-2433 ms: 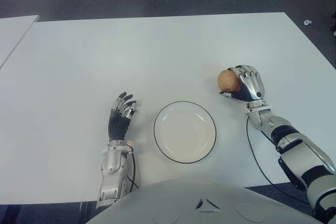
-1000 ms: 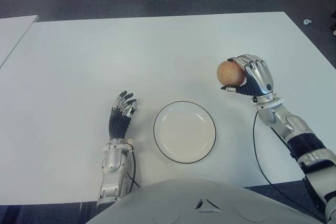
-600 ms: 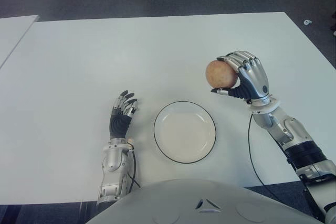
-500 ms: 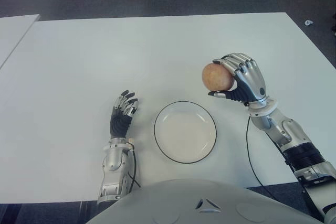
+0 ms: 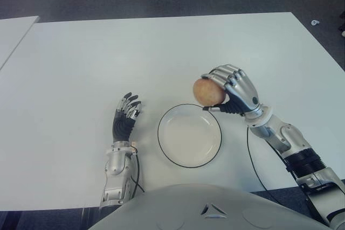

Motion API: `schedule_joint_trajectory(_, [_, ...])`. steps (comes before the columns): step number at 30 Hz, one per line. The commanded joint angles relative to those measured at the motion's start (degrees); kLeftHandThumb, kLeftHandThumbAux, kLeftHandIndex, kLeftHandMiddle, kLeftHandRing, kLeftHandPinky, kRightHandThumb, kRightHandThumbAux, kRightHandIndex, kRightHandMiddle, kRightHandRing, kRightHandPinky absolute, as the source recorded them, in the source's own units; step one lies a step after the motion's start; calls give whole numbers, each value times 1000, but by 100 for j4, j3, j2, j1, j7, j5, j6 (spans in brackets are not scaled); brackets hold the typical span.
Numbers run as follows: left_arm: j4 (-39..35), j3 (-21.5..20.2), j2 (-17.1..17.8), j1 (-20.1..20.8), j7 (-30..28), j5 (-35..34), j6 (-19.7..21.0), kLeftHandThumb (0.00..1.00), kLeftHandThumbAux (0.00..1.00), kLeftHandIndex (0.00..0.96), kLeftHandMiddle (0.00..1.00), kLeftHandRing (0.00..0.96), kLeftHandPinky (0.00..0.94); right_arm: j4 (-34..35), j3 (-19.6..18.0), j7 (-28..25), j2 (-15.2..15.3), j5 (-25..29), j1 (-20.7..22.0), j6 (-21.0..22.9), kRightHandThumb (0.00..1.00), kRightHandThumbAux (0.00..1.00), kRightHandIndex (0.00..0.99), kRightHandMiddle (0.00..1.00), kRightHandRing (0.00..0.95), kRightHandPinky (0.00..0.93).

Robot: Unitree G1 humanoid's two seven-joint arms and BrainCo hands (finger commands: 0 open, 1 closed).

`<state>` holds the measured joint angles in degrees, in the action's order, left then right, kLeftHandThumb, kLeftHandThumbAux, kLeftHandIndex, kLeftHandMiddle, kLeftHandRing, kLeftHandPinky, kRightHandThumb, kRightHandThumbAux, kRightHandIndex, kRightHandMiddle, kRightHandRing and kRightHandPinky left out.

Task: Put the apples into the plate.

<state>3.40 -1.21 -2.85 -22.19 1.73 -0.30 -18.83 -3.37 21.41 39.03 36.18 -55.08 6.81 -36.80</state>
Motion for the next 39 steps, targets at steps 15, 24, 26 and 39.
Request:
schedule_joint_trajectory(15, [315,98,-66,-75,-6,70,-10,412,562,161,232,289,356,276,672,-1035,-486,-255,-405,-248,711,712,439,842,863,872])
schedule_joint_trajectory(24, [306,132,-113,-114,-4,60,-87,413,568,162,231,286,349,230,742,-1169,-548,-449,-437,-210,713,709,439,830,864,879])
schedule_joint_trajectory(26, [288,141,-117,-130,8,63,-83,414,568,162,230,286,349,235,736,-1159,-549,-501,-451,-177,713,709,439,830,864,879])
schedule_joint_trajectory(39, [218,192,-129,-191,52,89,-86,413,591,164,233,292,359,181,756,-948,-557,-673,-576,-169,720,705,442,830,863,873])
